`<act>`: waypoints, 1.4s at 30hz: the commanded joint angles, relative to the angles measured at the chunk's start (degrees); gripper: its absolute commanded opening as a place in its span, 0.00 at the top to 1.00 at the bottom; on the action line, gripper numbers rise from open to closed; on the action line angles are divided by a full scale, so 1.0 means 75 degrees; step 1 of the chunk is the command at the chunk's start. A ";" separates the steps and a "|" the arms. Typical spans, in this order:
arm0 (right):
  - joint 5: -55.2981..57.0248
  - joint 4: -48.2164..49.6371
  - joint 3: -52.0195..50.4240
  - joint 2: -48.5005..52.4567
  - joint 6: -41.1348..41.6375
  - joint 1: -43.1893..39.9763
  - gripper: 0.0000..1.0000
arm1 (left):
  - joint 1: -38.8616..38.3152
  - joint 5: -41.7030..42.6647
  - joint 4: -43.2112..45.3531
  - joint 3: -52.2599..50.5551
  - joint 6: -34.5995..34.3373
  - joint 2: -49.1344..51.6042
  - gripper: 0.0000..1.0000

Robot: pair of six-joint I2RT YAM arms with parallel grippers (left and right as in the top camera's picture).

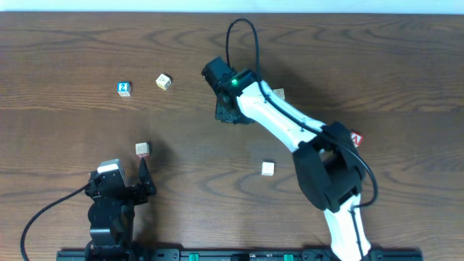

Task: Spell out Ai2
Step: 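Reach right gripper to the red 'I' block near center, then close right gripper on the red 'I' block and lift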

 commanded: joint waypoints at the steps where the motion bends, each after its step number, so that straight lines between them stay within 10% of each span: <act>1: -0.0017 0.0052 0.0067 -0.0096 0.0216 0.0006 0.79 | 0.0047 -0.0085 -0.0023 -0.0149 0.0108 -0.0047 0.05; 42: -0.0047 0.0458 0.0064 0.0600 -0.0542 -0.0321 0.64 | 0.0047 -0.0085 -0.0023 -0.0149 0.0111 -0.0047 0.05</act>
